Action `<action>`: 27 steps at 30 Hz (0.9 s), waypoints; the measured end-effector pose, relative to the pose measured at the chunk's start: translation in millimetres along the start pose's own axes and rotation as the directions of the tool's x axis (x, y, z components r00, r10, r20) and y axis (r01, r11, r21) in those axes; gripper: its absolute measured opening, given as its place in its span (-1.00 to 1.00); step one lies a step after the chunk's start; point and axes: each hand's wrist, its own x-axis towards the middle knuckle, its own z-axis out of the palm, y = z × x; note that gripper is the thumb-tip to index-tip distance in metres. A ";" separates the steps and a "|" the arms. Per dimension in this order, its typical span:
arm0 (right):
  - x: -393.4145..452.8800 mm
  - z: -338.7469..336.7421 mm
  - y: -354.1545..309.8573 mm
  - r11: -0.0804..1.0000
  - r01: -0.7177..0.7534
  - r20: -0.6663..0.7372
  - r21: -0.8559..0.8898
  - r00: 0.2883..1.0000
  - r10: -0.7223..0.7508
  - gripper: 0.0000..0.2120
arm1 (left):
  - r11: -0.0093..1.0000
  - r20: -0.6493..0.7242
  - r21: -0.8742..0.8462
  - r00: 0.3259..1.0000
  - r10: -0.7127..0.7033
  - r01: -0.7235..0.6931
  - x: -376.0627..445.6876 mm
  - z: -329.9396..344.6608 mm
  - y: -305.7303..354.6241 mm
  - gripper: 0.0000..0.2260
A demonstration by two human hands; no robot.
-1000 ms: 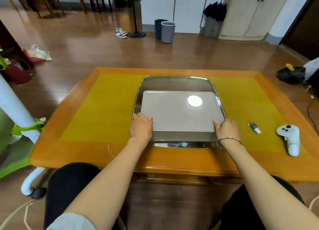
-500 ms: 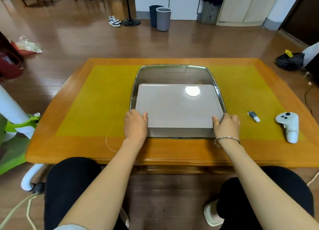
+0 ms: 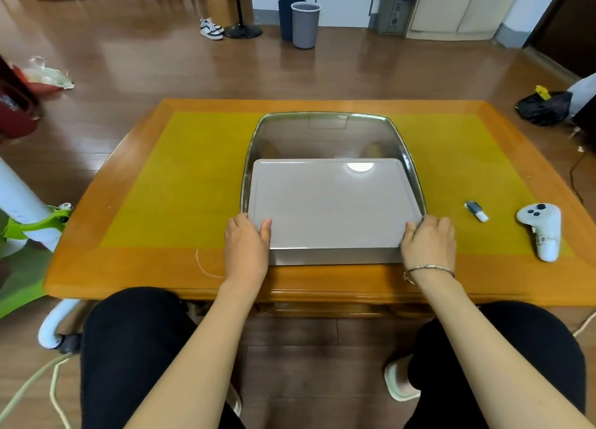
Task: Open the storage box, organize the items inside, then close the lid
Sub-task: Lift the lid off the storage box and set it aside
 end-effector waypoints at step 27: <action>-9.2 -5.0 1.2 0.997 -0.023 0.036 0.067 0.999 0.021 -0.73 | 0.999 -0.085 0.039 0.996 -0.028 0.032 -7.0 -1.4 8.2 -0.60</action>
